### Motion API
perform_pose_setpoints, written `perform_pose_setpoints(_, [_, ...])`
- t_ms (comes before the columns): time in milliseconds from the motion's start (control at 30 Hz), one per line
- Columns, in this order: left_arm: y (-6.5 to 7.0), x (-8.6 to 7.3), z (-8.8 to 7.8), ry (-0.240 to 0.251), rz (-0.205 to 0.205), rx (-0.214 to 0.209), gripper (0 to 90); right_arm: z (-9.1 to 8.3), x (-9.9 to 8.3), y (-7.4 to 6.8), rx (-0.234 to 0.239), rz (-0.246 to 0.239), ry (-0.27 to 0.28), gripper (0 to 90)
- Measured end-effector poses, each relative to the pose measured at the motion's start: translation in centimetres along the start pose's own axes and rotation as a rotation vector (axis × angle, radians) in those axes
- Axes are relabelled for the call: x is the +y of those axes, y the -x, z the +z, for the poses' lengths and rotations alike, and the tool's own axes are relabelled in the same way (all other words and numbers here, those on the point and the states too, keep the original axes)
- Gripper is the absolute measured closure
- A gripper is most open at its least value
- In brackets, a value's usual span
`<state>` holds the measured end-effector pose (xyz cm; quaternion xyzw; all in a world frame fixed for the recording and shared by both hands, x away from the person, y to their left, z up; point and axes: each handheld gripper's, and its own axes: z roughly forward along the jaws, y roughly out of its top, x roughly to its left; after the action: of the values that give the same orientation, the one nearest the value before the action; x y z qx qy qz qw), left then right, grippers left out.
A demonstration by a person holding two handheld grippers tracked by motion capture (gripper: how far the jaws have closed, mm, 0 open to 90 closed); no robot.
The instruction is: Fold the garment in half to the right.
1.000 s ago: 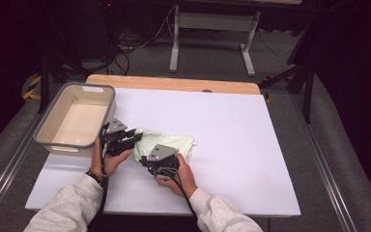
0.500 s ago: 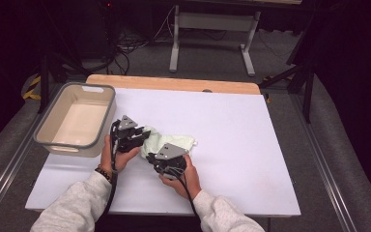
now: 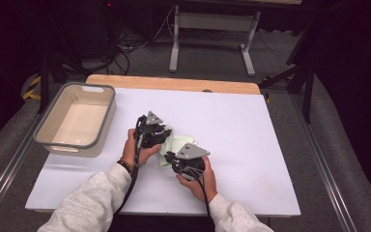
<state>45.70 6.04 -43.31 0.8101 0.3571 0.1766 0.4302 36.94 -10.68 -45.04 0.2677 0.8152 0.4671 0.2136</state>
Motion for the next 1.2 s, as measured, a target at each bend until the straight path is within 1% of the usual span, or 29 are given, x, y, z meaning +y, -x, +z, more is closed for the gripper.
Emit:
perform_pose_setpoints(33, [0.2, 0.2, 0.3, -0.01, 0.012, -0.002, 69.0, -0.3, -0.2, 0.3, -0.008, 0.004, 0.0, 81.7])
perform_pose_setpoints(100, [0.8, 0.5, 0.8, -0.016, 0.019, -0.009, 69.1, -0.8, -0.4, 0.7, -0.015, 0.013, -0.003, 81.9])
perform_pose_setpoints(200, [1.6, 0.9, 1.7, -0.022, 0.046, -0.021, 68.8, -1.4, -1.0, 1.2, -0.034, 0.012, -0.013, 80.7])
perform_pose_setpoints(233, [1.7, 0.9, 1.8, -0.023, 0.044, -0.022, 68.6, -1.5, -1.2, 1.3, -0.032, 0.016, -0.019, 80.1])
perform_pose_setpoints(300, [2.1, 1.0, 2.2, -0.027, 0.061, -0.031, 67.6, -1.8, -1.6, 1.4, -0.036, 0.013, -0.03, 79.9])
perform_pose_setpoints(400, [2.7, 1.1, 2.7, -0.03, 0.074, -0.039, 66.4, -2.0, -1.9, 1.5, -0.03, 0.013, -0.04, 79.5])
perform_pose_setpoints(467, [2.8, 1.1, 2.7, -0.033, 0.075, -0.046, 65.1, -2.2, -2.1, 1.5, -0.029, 0.012, -0.045, 78.7])
perform_pose_setpoints(567, [2.8, 1.1, 2.8, -0.019, 0.075, -0.071, 62.9, -2.4, -2.5, 1.4, -0.023, 0.004, -0.058, 77.7])
perform_pose_setpoints(600, [2.9, 1.1, 2.7, -0.017, 0.068, -0.079, 61.9, -2.5, -2.6, 1.3, -0.021, 0.003, -0.061, 77.2])
perform_pose_setpoints(633, [2.9, 1.1, 2.6, -0.01, 0.075, -0.086, 60.6, -2.6, -2.7, 1.4, -0.019, 0.002, -0.063, 76.0])
perform_pose_setpoints(667, [2.9, 1.2, 2.4, -0.002, 0.079, -0.103, 59.2, -2.7, -2.7, 1.4, -0.018, 0.002, -0.065, 74.8])
perform_pose_setpoints(700, [3.1, 1.2, 2.2, 0.006, 0.085, -0.107, 57.7, -2.9, -2.7, 1.5, -0.02, 0.0, -0.064, 73.4])
perform_pose_setpoints(767, [3.2, 1.2, 1.7, 0.023, 0.112, -0.12, 56.4, -3.5, -2.7, 1.9, -0.031, 0.001, -0.05, 71.2])
perform_pose_setpoints(800, [3.3, 1.1, 1.4, 0.033, 0.122, -0.121, 54.8, -3.8, -2.6, 2.2, -0.038, 0.004, -0.038, 70.1])
perform_pose_setpoints(833, [3.3, 1.1, 1.4, 0.033, 0.122, -0.121, 54.0, -4.2, -2.5, 2.5, -0.041, 0.009, -0.024, 69.1])
perform_pose_setpoints(867, [3.2, 0.9, 0.7, 0.05, 0.147, -0.123, 53.8, -4.7, -2.5, 2.9, -0.048, 0.013, -0.012, 68.6])
perform_pose_setpoints(900, [3.1, 0.8, 0.3, 0.054, 0.158, -0.127, 53.0, -5.1, -2.4, 3.2, -0.059, 0.018, -0.001, 68.0])
perform_pose_setpoints(933, [3.0, 0.6, -0.1, 0.059, 0.169, -0.119, 52.2, -5.5, -2.4, 3.6, -0.071, 0.028, 0.011, 67.7])
perform_pose_setpoints(967, [2.9, 0.4, -0.6, 0.062, 0.181, -0.117, 51.6, -5.8, -2.3, 3.9, -0.079, 0.039, 0.02, 67.6])
perform_pose_setpoints(1033, [2.6, -0.3, -1.6, 0.067, 0.204, -0.143, 52.3, -6.2, -2.1, 4.5, -0.099, 0.058, 0.039, 67.2])
perform_pose_setpoints(1067, [2.5, -0.8, -2.0, 0.06, 0.213, -0.143, 52.3, -6.3, -1.9, 4.8, -0.106, 0.061, 0.044, 66.8])
perform_pose_setpoints(1100, [2.5, -0.8, -2.0, 0.06, 0.213, -0.143, 52.8, -6.3, -1.9, 4.8, -0.106, 0.061, 0.044, 66.8])
perform_pose_setpoints(1133, [2.5, -1.8, -2.9, 0.052, 0.232, -0.182, 52.3, -6.3, -1.5, 5.2, -0.119, 0.064, 0.053, 65.0])
perform_pose_setpoints(1167, [2.5, -2.3, -3.2, 0.045, 0.242, -0.2, 52.0, -6.1, -1.3, 5.4, -0.122, 0.067, 0.051, 63.9])
perform_pose_setpoints(1200, [2.5, -2.3, -3.2, 0.045, 0.242, -0.2, 51.9, -5.9, -1.1, 5.6, -0.126, 0.065, 0.047, 63.8])
